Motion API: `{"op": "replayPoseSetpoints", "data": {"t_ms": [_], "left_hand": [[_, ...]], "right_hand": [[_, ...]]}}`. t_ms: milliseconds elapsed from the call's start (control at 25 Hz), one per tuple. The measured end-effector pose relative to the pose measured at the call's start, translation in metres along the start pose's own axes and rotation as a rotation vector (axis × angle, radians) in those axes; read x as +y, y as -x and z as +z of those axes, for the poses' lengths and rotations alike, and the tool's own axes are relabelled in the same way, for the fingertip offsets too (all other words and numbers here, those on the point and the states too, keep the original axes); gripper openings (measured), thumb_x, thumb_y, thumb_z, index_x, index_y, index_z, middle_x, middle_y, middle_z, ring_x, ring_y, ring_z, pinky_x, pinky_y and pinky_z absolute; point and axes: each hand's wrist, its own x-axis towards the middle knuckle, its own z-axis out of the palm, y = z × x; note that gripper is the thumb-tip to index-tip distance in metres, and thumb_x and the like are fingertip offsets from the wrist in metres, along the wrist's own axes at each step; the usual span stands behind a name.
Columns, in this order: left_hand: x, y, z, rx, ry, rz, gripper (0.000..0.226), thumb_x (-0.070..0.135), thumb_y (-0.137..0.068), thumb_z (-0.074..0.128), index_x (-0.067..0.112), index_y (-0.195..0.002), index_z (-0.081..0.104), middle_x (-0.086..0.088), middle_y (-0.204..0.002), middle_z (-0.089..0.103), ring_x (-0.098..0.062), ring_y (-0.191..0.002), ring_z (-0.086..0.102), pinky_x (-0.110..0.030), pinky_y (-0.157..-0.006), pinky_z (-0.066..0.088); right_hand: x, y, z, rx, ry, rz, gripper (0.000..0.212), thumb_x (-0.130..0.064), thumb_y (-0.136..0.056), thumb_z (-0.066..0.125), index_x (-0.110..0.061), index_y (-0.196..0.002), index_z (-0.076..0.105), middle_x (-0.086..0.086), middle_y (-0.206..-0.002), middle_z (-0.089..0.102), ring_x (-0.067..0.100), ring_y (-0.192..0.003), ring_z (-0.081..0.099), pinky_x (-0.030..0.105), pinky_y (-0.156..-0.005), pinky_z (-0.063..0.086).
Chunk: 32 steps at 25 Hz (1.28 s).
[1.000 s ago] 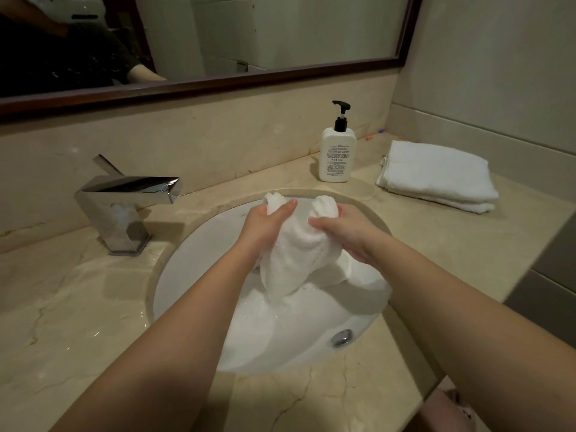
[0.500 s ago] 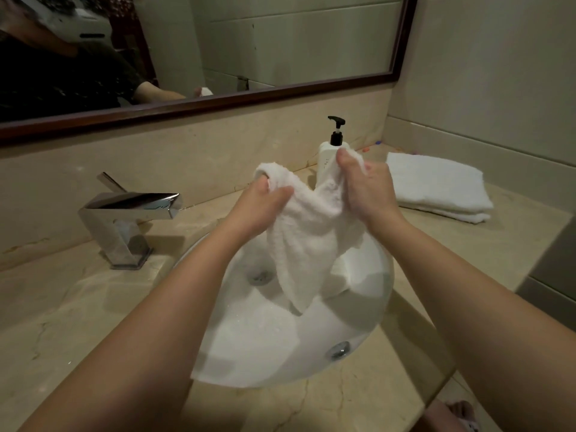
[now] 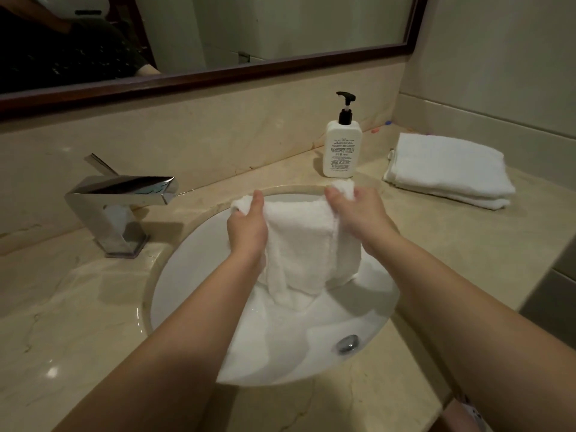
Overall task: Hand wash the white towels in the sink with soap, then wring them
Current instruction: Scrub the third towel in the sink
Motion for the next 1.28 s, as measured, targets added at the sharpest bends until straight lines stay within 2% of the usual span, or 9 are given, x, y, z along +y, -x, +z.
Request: {"op": "replayPoseSetpoints", "data": {"t_ms": [160, 320, 480, 680, 840, 920, 1080, 1200, 1280], "left_hand": [[0.002, -0.007, -0.005, -0.031, -0.267, 0.262, 0.034, 0.041, -0.094, 0.069, 0.012, -0.111, 0.064, 0.000, -0.103, 0.070, -0.024, -0.103, 0.068, -0.039, -0.093, 0.054], [0.008, 0.000, 0.002, -0.155, -0.231, 0.301, 0.025, 0.038, -0.093, 0.071, 0.014, -0.099, 0.071, -0.001, -0.095, 0.076, -0.019, -0.091, 0.073, -0.044, -0.089, 0.059], [0.010, 0.018, 0.019, -0.242, -0.070, 0.277, 0.034, 0.042, -0.100, 0.060, 0.011, -0.094, 0.070, -0.004, -0.092, 0.075, -0.019, -0.089, 0.073, -0.034, -0.080, 0.056], [-0.002, 0.026, 0.040, -0.234, -0.006, 0.134, 0.050, 0.053, -0.104, 0.045, 0.009, -0.105, 0.069, -0.005, -0.095, 0.076, -0.017, -0.091, 0.072, -0.028, -0.076, 0.055], [-0.009, 0.006, 0.036, -0.221, 0.220, -0.168, 0.047, 0.059, -0.096, 0.056, 0.015, -0.091, 0.071, -0.006, -0.086, 0.077, -0.020, -0.078, 0.075, -0.033, -0.071, 0.057], [-0.012, -0.003, 0.028, -0.293, 0.342, -0.329, 0.046, 0.050, -0.102, 0.049, 0.014, -0.082, 0.068, -0.005, -0.076, 0.072, -0.020, -0.070, 0.072, -0.031, -0.069, 0.054], [-0.011, 0.004, 0.030, -0.358, 0.255, -0.371, 0.049, 0.042, -0.095, 0.054, 0.001, -0.114, 0.073, -0.017, -0.107, 0.075, -0.033, -0.096, 0.072, -0.042, -0.095, 0.056], [-0.018, -0.008, 0.033, -0.253, 0.256, -0.327, 0.045, 0.052, -0.095, 0.059, 0.009, -0.091, 0.070, -0.006, -0.073, 0.072, -0.022, -0.065, 0.072, -0.031, -0.070, 0.056], [-0.019, -0.013, 0.033, -0.285, 0.271, -0.391, 0.050, 0.057, -0.100, 0.051, 0.012, -0.084, 0.067, -0.004, -0.066, 0.069, -0.019, -0.058, 0.070, -0.027, -0.061, 0.052]], "right_hand": [[0.003, 0.006, 0.000, 0.071, -0.080, -0.079, 0.027, -0.039, -0.101, 0.055, -0.016, -0.105, 0.067, -0.007, -0.087, 0.067, 0.007, -0.076, 0.061, 0.007, -0.054, 0.041], [0.002, 0.004, 0.006, 0.083, -0.460, -0.044, 0.029, -0.039, -0.098, 0.060, -0.016, -0.115, 0.068, 0.000, -0.103, 0.075, 0.015, -0.096, 0.071, 0.027, -0.084, 0.055], [-0.006, 0.004, 0.024, 0.117, -0.409, -0.097, 0.019, -0.037, -0.098, 0.062, -0.019, -0.097, 0.068, -0.001, -0.091, 0.073, 0.014, -0.085, 0.069, 0.023, -0.075, 0.054], [-0.013, 0.009, 0.049, 0.265, -0.154, -0.032, 0.047, -0.052, -0.101, 0.047, -0.021, -0.069, 0.059, -0.001, -0.074, 0.066, 0.022, -0.082, 0.066, 0.033, -0.076, 0.049], [-0.011, 0.028, 0.064, 0.089, -0.056, 0.004, 0.063, -0.063, -0.099, 0.039, -0.018, -0.058, 0.054, 0.001, -0.065, 0.061, 0.023, -0.074, 0.063, 0.033, -0.069, 0.043], [-0.003, 0.032, 0.068, -0.003, 0.007, -0.028, 0.065, -0.066, -0.097, 0.042, -0.017, -0.055, 0.054, 0.003, -0.062, 0.061, 0.023, -0.070, 0.062, 0.034, -0.065, 0.043], [0.010, 0.005, 0.064, 0.115, 0.023, 0.054, 0.062, -0.063, -0.097, 0.048, -0.014, -0.059, 0.056, 0.008, -0.070, 0.066, 0.030, -0.078, 0.067, 0.037, -0.067, 0.048], [0.015, 0.019, 0.078, 0.074, -0.013, 0.020, 0.055, -0.054, -0.098, 0.048, -0.016, -0.059, 0.056, 0.014, -0.075, 0.069, 0.032, -0.080, 0.067, 0.039, -0.072, 0.051], [0.016, 0.022, 0.084, 0.032, 0.046, -0.035, 0.052, -0.048, -0.100, 0.046, -0.013, -0.065, 0.061, 0.015, -0.078, 0.070, 0.033, -0.081, 0.066, 0.038, -0.070, 0.050]]}}
